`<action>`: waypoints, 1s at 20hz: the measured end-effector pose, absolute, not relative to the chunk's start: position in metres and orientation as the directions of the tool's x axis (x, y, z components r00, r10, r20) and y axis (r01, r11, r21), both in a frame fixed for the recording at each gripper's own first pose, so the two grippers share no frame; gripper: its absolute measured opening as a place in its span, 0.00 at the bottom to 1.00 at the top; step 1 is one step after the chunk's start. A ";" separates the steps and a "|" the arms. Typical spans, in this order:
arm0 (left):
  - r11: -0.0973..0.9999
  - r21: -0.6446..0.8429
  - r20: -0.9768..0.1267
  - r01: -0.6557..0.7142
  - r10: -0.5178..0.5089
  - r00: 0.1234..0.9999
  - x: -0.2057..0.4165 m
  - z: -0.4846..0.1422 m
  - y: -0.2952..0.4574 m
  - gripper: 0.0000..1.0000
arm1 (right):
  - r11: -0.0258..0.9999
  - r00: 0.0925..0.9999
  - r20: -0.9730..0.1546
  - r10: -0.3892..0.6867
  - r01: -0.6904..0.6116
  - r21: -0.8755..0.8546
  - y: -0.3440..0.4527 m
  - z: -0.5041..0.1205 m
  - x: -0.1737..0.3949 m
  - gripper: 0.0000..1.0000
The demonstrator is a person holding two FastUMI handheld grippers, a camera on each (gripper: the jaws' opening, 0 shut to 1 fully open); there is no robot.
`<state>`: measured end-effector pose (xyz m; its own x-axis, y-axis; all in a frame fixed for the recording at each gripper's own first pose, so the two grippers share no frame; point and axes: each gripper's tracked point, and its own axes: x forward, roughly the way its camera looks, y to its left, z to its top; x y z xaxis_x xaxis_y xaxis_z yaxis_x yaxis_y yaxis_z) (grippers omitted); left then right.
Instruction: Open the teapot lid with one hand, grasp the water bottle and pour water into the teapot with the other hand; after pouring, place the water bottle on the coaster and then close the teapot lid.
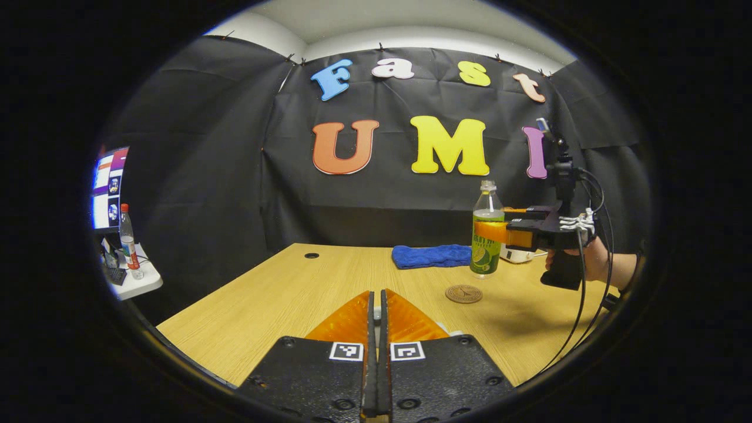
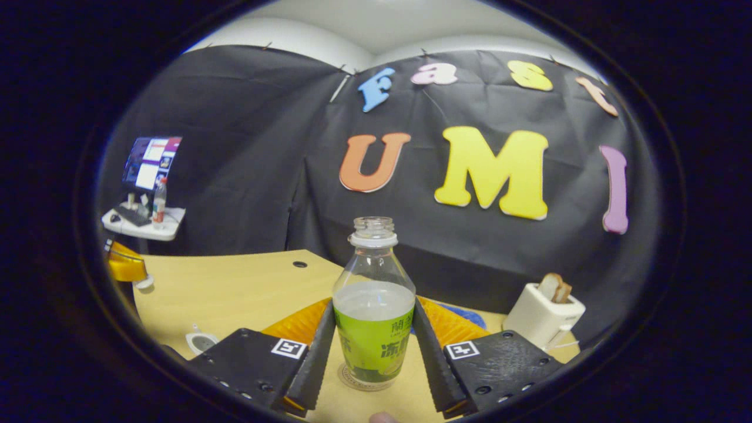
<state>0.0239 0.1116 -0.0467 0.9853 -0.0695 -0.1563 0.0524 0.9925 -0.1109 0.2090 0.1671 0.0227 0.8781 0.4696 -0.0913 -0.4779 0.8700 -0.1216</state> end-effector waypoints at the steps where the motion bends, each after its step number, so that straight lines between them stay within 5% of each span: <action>1: 0.993 -0.110 -0.158 0.052 -0.069 0.985 0.024 -0.047 0.111 0.03 | 0.878 0.881 -0.096 0.463 -0.471 -0.087 0.166 0.016 0.219 0.72; 16: 0.993 -0.108 -0.170 0.041 -0.059 0.984 0.026 -0.051 0.113 0.03 | 0.905 0.897 -0.161 0.411 -0.423 -0.042 0.175 -0.036 0.254 0.72; 18: 0.993 -0.110 -0.173 0.046 -0.064 0.983 0.027 -0.053 0.109 0.03 | 0.904 0.898 -0.152 0.412 -0.424 -0.051 0.176 -0.034 0.252 0.76; 20: 0.993 -0.109 -0.173 0.052 -0.071 0.982 0.028 -0.053 0.103 0.03 | 0.902 0.898 -0.141 0.418 -0.428 -0.054 0.178 -0.031 0.248 0.98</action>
<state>0.0278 0.1031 -0.0528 0.9824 -0.0705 -0.1728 0.0521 0.9927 -0.1090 0.2478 0.1784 -0.0309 0.8976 0.4177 -0.1407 -0.4282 0.9021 -0.0538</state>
